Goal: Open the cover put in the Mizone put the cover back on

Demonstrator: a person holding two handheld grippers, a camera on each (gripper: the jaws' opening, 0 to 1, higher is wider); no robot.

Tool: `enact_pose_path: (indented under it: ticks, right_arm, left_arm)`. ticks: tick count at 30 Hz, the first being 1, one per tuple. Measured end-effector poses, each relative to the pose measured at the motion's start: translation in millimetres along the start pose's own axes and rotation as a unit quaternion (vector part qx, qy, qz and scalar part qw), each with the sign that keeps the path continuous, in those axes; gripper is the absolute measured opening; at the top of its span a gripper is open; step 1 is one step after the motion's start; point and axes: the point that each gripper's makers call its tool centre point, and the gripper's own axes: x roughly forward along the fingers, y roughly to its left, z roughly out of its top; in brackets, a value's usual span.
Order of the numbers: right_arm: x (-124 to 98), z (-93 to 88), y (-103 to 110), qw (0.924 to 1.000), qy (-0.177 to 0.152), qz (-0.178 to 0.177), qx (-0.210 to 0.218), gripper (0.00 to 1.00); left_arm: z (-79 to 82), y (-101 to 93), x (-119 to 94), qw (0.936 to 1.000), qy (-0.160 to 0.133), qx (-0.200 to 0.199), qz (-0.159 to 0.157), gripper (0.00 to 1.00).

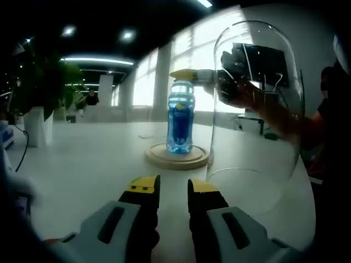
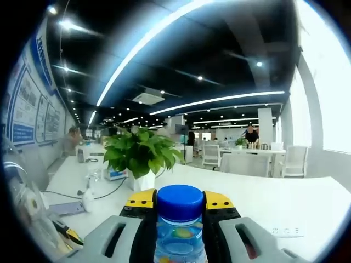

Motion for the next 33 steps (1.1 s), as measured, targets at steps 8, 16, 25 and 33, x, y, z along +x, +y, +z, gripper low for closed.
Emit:
enact_pose_path:
  ticks: [8,16,25,33]
  right_arm:
    - [-6.8,7.6,3.6,0.9999,-0.007,-0.002,-0.013,0.24]
    - [-23.3,12.1,6.2,0.9997,-0.016,-0.007,-0.017,0.24]
    - [-45.7,12.9,0.3,0.9995,-0.022,-0.020,-0.013,0.24]
    - [-69.8,10.5,6.0,0.9995,-0.024,-0.016,-0.013,0.24]
  left_arm:
    - [-0.8,-0.4,0.0,1.0000,0.001,0.000,0.000,0.15]
    - [-2.4,-1.7,0.5,1.0000,0.005,0.002,-0.003,0.15]
    - [-1.4,-1.2,0.6,1.0000,0.002,0.001,-0.003,0.15]
    - [-1.6,-1.2,0.9,1.0000,0.003,0.002,-0.005,0.15]
